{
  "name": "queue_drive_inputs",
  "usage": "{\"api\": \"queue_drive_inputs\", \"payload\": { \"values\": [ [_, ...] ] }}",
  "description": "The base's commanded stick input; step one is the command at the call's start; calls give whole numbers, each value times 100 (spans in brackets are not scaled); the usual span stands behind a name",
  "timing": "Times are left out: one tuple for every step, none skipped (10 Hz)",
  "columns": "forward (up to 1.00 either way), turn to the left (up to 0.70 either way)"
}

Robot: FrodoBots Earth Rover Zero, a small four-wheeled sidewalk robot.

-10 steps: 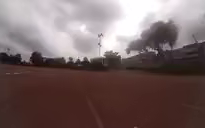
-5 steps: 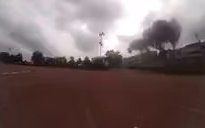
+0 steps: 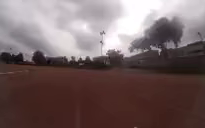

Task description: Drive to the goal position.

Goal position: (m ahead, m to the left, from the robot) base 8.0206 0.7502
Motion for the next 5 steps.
{"api": "queue_drive_inputs", "payload": {
  "values": [
    [100, 0],
    [100, 0],
    [100, 0],
    [100, 0],
    [100, 0]
  ]
}}
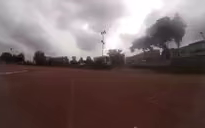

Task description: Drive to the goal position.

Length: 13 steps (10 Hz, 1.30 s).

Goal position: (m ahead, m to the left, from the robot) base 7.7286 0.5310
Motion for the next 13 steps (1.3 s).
{"api": "queue_drive_inputs", "payload": {
  "values": [
    [100, 0],
    [100, 0],
    [100, 0],
    [100, 0],
    [100, 0],
    [100, 0],
    [100, 0],
    [100, 0],
    [100, 0],
    [100, 0],
    [100, 0],
    [100, 0],
    [100, 0]
  ]
}}
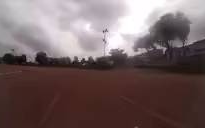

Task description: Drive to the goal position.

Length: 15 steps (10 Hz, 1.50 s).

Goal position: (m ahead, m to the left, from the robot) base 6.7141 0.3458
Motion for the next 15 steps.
{"api": "queue_drive_inputs", "payload": {
  "values": [
    [100, 0],
    [100, 0],
    [100, 0],
    [100, 0],
    [100, 0],
    [100, 0],
    [100, 0],
    [100, 0],
    [100, 0],
    [100, 0],
    [100, 0],
    [100, 0],
    [100, 0],
    [100, 0],
    [100, 0]
  ]
}}
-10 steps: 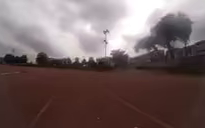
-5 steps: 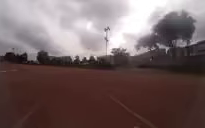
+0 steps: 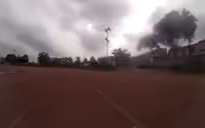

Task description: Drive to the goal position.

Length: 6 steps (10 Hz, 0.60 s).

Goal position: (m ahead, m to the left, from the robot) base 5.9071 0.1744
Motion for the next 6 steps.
{"api": "queue_drive_inputs", "payload": {
  "values": [
    [100, 0],
    [100, 0],
    [100, 0],
    [100, 0],
    [100, 0],
    [100, 0]
  ]
}}
